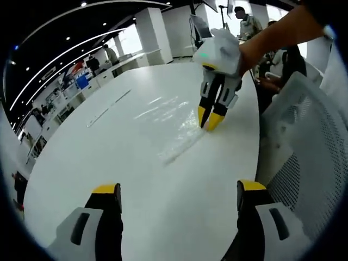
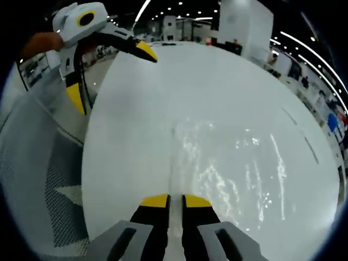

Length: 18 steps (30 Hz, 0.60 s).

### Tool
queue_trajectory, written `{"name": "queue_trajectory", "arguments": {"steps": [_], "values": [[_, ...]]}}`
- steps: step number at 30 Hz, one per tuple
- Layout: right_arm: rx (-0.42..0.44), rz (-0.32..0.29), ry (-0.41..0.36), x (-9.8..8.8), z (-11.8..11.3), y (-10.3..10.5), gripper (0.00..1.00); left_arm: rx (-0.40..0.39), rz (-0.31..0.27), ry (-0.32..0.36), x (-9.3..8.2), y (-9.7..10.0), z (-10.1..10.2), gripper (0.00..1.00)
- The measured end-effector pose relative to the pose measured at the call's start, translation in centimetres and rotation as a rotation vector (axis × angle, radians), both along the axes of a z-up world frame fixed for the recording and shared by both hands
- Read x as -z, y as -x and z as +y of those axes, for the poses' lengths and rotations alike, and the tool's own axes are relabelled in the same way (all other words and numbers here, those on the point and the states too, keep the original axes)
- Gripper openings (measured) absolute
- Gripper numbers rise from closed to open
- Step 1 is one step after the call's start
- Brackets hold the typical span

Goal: Open the resealable bag by pulling the two sides of the seal apart until the entire bag opening is separated and visibly accessible.

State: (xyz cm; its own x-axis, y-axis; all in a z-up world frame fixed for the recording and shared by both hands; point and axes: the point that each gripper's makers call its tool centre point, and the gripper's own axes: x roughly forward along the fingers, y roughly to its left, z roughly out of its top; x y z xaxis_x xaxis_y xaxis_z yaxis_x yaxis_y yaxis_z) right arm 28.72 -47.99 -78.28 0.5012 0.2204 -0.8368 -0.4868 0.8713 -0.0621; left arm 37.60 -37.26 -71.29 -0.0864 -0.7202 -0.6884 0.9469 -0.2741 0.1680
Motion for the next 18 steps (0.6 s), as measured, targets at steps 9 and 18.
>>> {"name": "queue_trajectory", "arguments": {"steps": [9, 18], "values": [[-0.064, 0.004, -0.049, -0.4, 1.0, 0.6, 0.0, 0.03, -0.014, -0.022, 0.6, 0.4, -0.5, 0.85], [-0.147, -0.047, -0.148, -3.7, 2.7, 1.4, 0.0, 0.107, -0.057, -0.036, 1.0, 1.3, -1.1, 0.81]]}}
